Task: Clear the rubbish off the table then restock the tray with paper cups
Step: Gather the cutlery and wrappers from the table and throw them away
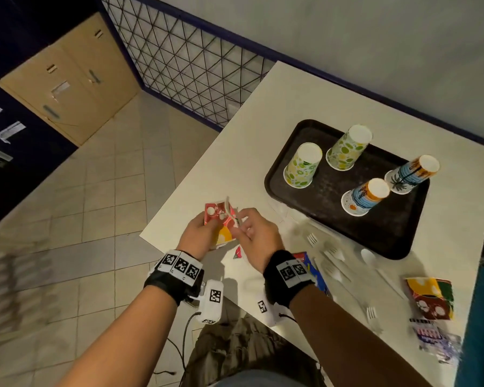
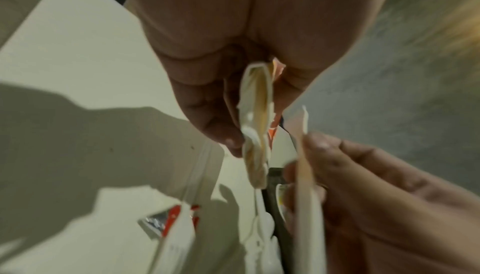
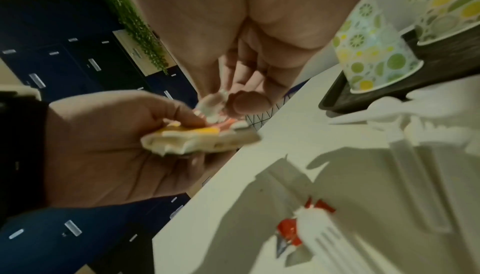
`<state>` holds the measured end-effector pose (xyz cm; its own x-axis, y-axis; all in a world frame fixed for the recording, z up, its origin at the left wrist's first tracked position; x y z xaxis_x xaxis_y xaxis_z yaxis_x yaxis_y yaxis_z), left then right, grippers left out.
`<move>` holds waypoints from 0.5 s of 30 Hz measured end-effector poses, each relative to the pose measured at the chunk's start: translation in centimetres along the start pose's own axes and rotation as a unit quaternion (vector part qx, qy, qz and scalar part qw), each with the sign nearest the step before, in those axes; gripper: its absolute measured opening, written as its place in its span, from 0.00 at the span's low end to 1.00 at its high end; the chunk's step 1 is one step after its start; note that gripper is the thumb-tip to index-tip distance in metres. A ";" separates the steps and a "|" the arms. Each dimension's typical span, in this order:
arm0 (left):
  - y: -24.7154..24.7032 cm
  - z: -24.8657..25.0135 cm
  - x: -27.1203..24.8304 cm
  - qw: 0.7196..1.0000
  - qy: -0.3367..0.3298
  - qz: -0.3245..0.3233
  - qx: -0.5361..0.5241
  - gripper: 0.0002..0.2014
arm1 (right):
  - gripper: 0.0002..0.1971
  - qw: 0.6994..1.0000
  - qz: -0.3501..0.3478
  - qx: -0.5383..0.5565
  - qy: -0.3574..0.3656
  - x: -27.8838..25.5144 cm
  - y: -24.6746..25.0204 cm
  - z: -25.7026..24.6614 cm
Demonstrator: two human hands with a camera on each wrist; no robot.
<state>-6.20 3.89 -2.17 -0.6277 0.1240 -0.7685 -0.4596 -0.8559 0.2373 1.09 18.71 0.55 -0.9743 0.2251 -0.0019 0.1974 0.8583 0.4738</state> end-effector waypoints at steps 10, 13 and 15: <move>1.7 -1.8 0.5 0.998 0.004 0.059 -0.036 0.05 | 0.08 0.994 -0.013 -0.015 0.112 -0.8 -2.6 -1.4; 3.7 -2.5 0.6 0.993 0.027 0.099 -0.051 0.05 | 0.14 0.995 0.058 -0.051 0.067 -0.8 -1.0 1.9; 4.7 -3.2 0.6 0.991 0.038 0.112 -0.065 0.06 | 0.15 0.991 -0.010 -0.134 0.023 0.0 -1.6 3.4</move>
<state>-6.76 -1.68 -3.39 -0.6532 -0.1110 -0.7490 -0.2258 -0.9156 0.3326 1.17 18.94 -3.21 -0.9829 0.1825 0.0227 0.1474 0.7077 0.6909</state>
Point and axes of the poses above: each hand's wrist, its own x-axis towards the middle knuckle, its own y-axis out of the back of the hand, z = x × y, the point moved 8 cm from there along x, towards the middle knuckle, and after that the axes turned 15 degrees about y, right-handed, at the moved point
